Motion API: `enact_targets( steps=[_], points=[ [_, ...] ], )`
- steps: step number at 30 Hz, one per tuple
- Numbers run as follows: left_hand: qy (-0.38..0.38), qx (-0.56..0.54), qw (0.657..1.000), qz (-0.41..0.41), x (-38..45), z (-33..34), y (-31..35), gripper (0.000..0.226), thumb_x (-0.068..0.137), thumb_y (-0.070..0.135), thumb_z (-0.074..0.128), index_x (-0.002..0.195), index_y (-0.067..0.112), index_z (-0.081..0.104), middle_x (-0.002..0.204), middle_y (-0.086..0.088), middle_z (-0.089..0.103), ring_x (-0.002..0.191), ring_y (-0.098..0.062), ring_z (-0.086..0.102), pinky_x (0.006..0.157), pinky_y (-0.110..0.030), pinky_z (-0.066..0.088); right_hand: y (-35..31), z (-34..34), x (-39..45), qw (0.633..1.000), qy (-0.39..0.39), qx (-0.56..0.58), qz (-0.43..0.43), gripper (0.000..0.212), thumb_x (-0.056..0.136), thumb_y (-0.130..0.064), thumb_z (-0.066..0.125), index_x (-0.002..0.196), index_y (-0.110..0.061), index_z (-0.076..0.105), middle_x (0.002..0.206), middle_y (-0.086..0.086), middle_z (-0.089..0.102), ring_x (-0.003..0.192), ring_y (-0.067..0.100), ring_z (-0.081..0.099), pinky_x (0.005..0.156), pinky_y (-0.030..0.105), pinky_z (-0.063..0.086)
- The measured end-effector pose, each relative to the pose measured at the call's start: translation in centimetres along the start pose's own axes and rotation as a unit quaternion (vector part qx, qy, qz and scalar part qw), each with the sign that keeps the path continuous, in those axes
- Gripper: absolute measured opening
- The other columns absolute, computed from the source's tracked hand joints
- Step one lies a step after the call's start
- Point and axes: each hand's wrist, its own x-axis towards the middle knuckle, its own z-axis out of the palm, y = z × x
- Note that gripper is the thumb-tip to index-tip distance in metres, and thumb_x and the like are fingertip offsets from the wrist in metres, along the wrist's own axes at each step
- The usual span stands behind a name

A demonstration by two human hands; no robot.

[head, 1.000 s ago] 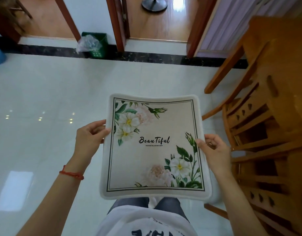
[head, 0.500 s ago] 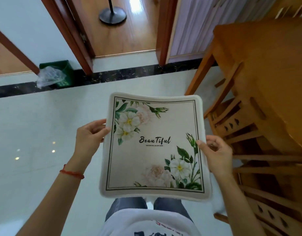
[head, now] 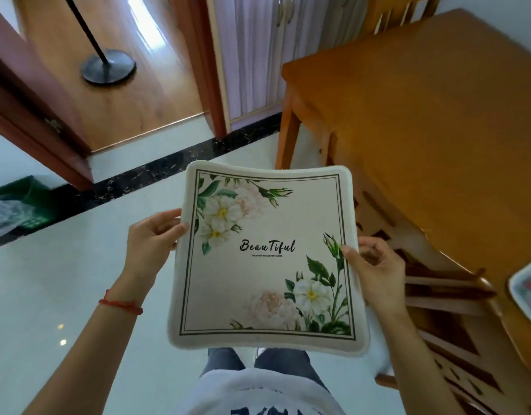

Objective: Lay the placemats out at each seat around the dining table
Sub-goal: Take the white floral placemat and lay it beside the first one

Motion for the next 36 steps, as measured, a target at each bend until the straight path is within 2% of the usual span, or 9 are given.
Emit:
enact_targets(
  steps=[4, 9, 13, 19, 23, 27, 30, 33, 36],
  points=[
    [-0.042, 0.007, 0.999, 0.014, 3.1, 4.4, 2.6, 0.028, 0.081, 0.002, 0.064, 0.106, 0.013, 0.064, 0.069, 0.015, 0.072, 0.068, -0.008, 0.069, 0.062, -0.025, 0.058, -0.5, -2.7, 2.7, 0.999, 0.035, 0.025, 0.014, 0.013, 0.078, -0.014, 0.070, 0.086, -0.019, 0.062, 0.080, 0.003, 0.068, 0.074, 0.019, 0.067, 0.068, 0.031, 0.055],
    [-0.100, 0.013, 0.994, 0.035, 6.2, 9.3, 5.7, 0.024, 0.081, 0.002, 0.063, 0.103, 0.013, 0.066, 0.075, 0.009, 0.073, 0.075, -0.015, 0.070, 0.065, -0.031, 0.057, -0.6, -5.8, 4.7, 0.995, 0.081, 0.053, 0.017, 0.014, 0.079, -0.013, 0.068, 0.092, -0.012, 0.062, 0.081, 0.000, 0.069, 0.067, 0.010, 0.068, 0.056, 0.019, 0.054],
    [-0.145, 0.021, 0.988, 0.041, 9.0, 13.5, 7.9, 0.023, 0.081, -0.001, 0.061, 0.101, 0.011, 0.064, 0.067, 0.016, 0.071, 0.065, -0.004, 0.068, 0.057, -0.020, 0.056, -0.7, -7.6, 5.8, 0.989, 0.134, 0.061, 0.012, 0.012, 0.079, -0.011, 0.069, 0.084, -0.019, 0.061, 0.079, 0.003, 0.068, 0.064, 0.006, 0.066, 0.056, 0.014, 0.052],
    [-0.216, 0.048, 0.973, 0.062, 13.5, 20.3, 10.4, 0.030, 0.080, 0.000, 0.063, 0.106, 0.016, 0.064, 0.059, 0.022, 0.067, 0.057, 0.004, 0.063, 0.055, -0.013, 0.054, -0.7, -9.1, 7.1, 0.971, 0.226, 0.069, 0.044, 0.014, 0.078, -0.013, 0.069, 0.085, -0.022, 0.060, 0.084, 0.003, 0.068, 0.078, 0.020, 0.067, 0.071, 0.034, 0.056],
    [-0.267, 0.056, 0.958, 0.087, 16.1, 24.2, 12.4, 0.037, 0.080, -0.001, 0.064, 0.111, 0.018, 0.060, 0.055, 0.019, 0.066, 0.053, 0.007, 0.057, 0.051, -0.007, 0.047, -1.1, -9.5, 7.8, 0.953, 0.289, 0.082, 0.049, 0.014, 0.078, -0.012, 0.070, 0.083, -0.022, 0.061, 0.082, 0.002, 0.068, 0.076, 0.021, 0.067, 0.069, 0.032, 0.058],
    [-0.320, 0.068, 0.940, 0.101, 18.0, 27.2, 13.9, 0.035, 0.081, 0.001, 0.063, 0.115, 0.010, 0.061, 0.080, 0.004, 0.065, 0.063, 0.000, 0.060, 0.055, -0.010, 0.048, -1.4, -9.6, 8.6, 0.937, 0.334, 0.084, 0.057, 0.015, 0.078, -0.013, 0.070, 0.081, -0.024, 0.061, 0.083, 0.001, 0.068, 0.072, 0.014, 0.067, 0.063, 0.023, 0.057],
    [-0.357, 0.067, 0.925, 0.108, 18.9, 29.3, 15.1, 0.042, 0.082, 0.000, 0.061, 0.120, 0.018, 0.053, 0.084, 0.006, 0.063, 0.062, 0.008, 0.061, 0.060, -0.010, 0.051, -1.7, -9.7, 9.3, 0.928, 0.358, 0.086, 0.063, 0.014, 0.078, -0.013, 0.069, 0.081, -0.023, 0.061, 0.082, 0.001, 0.068, 0.071, 0.015, 0.067, 0.063, 0.025, 0.057],
    [-0.380, 0.076, 0.916, 0.107, 19.7, 31.2, 16.0, 0.039, 0.082, 0.000, 0.061, 0.120, 0.008, 0.057, 0.085, 0.002, 0.065, 0.070, -0.007, 0.063, 0.071, -0.024, 0.053, -1.9, -10.2, 10.1, 0.920, 0.376, 0.084, 0.068, 0.015, 0.078, -0.014, 0.070, 0.081, -0.025, 0.060, 0.080, 0.000, 0.068, 0.073, 0.018, 0.067, 0.066, 0.029, 0.057],
    [-0.404, 0.082, 0.905, 0.104, 19.8, 33.0, 17.0, 0.038, 0.083, 0.000, 0.059, 0.121, 0.007, 0.057, 0.083, -0.002, 0.064, 0.071, -0.014, 0.059, 0.064, -0.022, 0.050, -1.9, -11.2, 11.0, 0.918, 0.379, 0.084, 0.075, 0.013, 0.079, -0.015, 0.069, 0.082, -0.025, 0.060, 0.082, 0.000, 0.068, 0.075, 0.019, 0.067, 0.067, 0.030, 0.058]
  ],
)
